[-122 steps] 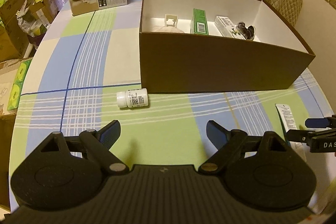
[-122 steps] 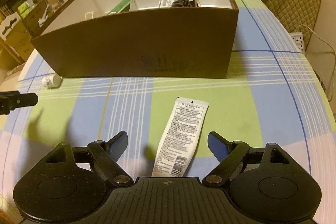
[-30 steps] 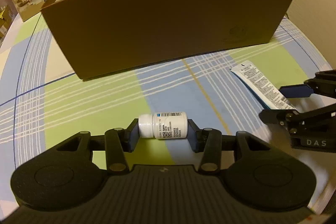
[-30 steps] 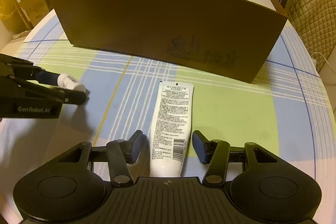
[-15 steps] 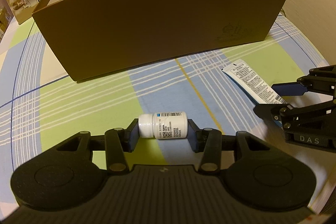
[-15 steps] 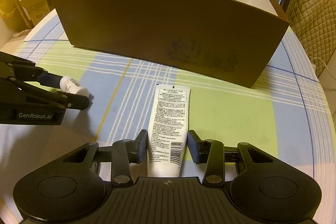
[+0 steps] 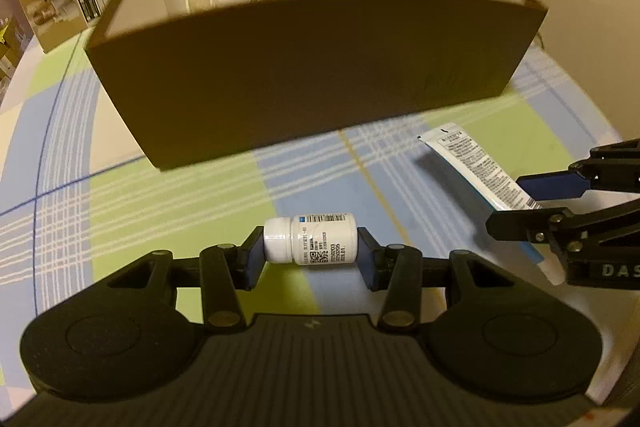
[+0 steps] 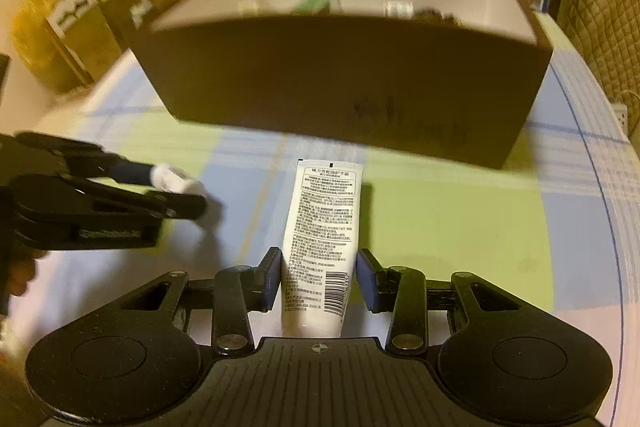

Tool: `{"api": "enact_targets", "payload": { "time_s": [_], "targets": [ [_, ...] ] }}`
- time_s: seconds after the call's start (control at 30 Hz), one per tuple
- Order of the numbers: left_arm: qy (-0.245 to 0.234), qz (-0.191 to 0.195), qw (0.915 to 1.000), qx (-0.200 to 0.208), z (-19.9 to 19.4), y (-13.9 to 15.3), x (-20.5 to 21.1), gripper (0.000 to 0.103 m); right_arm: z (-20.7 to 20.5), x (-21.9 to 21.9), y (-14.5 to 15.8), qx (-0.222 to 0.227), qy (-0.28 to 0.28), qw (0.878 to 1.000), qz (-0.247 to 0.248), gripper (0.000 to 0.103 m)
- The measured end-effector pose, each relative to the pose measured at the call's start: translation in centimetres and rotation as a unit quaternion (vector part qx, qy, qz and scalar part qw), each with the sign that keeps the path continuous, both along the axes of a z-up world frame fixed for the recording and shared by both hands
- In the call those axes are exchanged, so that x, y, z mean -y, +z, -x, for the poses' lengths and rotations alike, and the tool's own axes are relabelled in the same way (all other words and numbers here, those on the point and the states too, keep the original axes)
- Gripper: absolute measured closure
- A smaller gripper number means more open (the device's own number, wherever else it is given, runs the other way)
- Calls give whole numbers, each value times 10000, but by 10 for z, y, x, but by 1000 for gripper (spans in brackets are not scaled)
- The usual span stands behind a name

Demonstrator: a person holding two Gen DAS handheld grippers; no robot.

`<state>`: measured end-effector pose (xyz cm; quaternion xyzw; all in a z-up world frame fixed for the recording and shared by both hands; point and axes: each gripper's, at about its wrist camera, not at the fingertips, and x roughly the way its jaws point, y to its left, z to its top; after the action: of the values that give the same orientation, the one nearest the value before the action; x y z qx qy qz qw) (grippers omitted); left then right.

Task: Organize objects
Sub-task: 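Lift and carry the pill bottle into the box with the left tool while the right tool carries the tube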

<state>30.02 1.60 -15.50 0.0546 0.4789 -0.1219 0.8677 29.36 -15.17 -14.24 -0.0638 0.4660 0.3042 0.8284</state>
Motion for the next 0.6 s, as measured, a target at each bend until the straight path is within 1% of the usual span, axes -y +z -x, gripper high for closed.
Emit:
{"api": "enact_targets", "payload": {
  "time_s": [0.13,0.27,0.37,0.47,0.6],
  "targets": [
    [23,157,9996,214,3,24,-3,61,5,6,25,150,42,9992,-357,66],
    [72,326,9979,558,1,51,1,61,7,10,45,300,2,9976,-628,66],
    [135,435,9958,792,3,79,0,61,4,10,62,454,-66,9957,-808,66],
    [226,470,9943,935,-4,90,3,61,-1,11,81,650,-209,9929,-976,66],
    [373,608,9916,1076,-20,106,6,61,-15,14,103,865,-479,9881,-1180,66]
  ]
}}
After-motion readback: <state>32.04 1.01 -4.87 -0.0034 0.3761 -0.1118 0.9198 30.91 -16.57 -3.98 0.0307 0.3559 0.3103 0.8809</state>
